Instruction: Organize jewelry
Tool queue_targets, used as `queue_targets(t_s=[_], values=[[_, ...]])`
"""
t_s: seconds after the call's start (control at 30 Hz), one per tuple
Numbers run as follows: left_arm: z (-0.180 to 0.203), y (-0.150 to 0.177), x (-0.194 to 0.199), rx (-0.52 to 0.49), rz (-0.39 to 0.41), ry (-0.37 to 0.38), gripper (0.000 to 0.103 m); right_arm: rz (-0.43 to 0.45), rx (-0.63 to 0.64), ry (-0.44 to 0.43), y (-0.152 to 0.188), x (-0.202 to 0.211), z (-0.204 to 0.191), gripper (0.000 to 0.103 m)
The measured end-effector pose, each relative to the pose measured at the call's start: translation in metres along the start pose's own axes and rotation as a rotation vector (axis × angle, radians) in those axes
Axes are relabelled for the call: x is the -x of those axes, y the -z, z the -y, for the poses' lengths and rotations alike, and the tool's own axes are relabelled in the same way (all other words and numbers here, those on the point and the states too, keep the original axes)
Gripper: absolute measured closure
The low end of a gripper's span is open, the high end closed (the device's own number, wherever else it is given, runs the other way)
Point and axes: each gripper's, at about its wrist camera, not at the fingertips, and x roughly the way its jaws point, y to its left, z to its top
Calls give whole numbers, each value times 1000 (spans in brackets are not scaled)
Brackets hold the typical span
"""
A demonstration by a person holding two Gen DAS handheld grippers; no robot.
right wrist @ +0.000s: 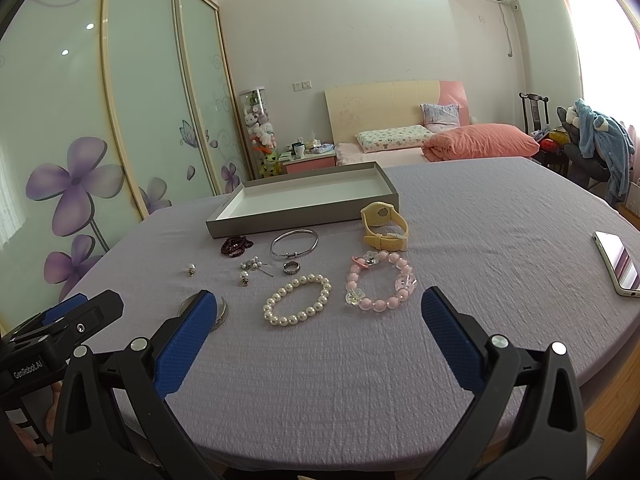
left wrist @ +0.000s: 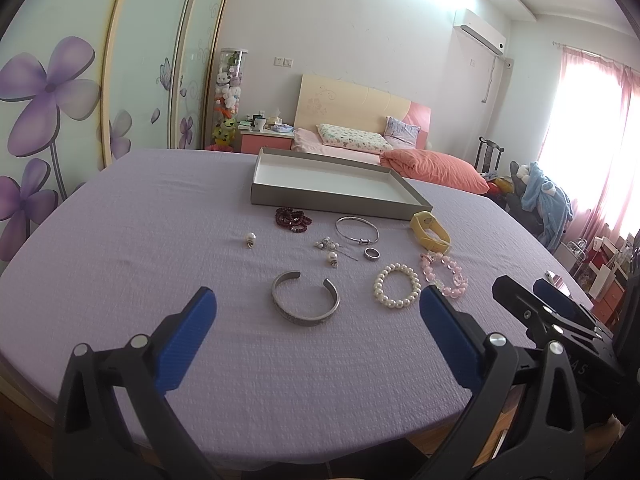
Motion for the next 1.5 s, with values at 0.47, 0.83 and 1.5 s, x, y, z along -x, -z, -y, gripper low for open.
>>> queue_targets(t_s=[0.47, 0.83, 1.5], values=[[0, 0, -1, 1, -1, 2, 2, -1, 2, -1, 0, -1, 0, 1], [0, 2, -1, 3, -2, 0, 2, -1, 2, -1, -2, 0, 2, 1], [-1, 1, -2, 5, -4, 0, 2, -6, 0, 1, 2, -3, 4, 1]])
